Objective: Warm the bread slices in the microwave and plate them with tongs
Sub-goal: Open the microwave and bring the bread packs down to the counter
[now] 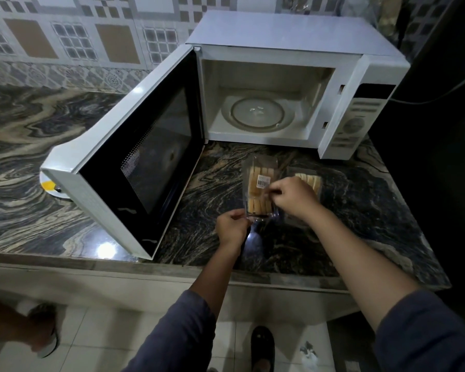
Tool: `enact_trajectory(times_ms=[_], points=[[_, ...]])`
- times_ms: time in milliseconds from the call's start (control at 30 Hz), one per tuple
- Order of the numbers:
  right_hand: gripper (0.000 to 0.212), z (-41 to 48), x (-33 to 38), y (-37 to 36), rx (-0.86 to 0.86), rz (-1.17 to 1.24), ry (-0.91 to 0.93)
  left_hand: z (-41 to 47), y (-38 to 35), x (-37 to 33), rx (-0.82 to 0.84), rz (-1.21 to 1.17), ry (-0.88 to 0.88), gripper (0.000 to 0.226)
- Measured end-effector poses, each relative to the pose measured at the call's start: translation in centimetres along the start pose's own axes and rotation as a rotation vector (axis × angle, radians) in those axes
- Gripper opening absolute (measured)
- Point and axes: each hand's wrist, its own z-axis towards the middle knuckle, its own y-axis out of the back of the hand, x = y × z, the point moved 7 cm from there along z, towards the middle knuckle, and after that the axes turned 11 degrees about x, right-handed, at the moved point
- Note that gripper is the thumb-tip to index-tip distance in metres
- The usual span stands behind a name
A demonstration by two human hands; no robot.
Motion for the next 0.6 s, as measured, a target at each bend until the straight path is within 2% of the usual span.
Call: enact_trajectory(times_ms=[133,300,433,600], points=[[0.017,-0.4,0.1,2.5,-0.114,0.107,0.073,-0.9,0.6,-1.2,0.007,0.163,-0.128,0.015],[0.014,-0.1,1.2,5.8,-0.245,0.212,0.197,-1.1,0.7,-8.2,-0.074,0.343,-0.467,0.030],[0.015,0.8,1.4,7.6,-0.339,0.278,0.221,0.2,-2.2,-14.8,0.105,0.435,-0.767,0.034],[0.018,1.4,0.7,8.4,-0.499,0.430,0.226,2.9,-4.5,-16.7,0.283,0.526,-0.849,0.029]])
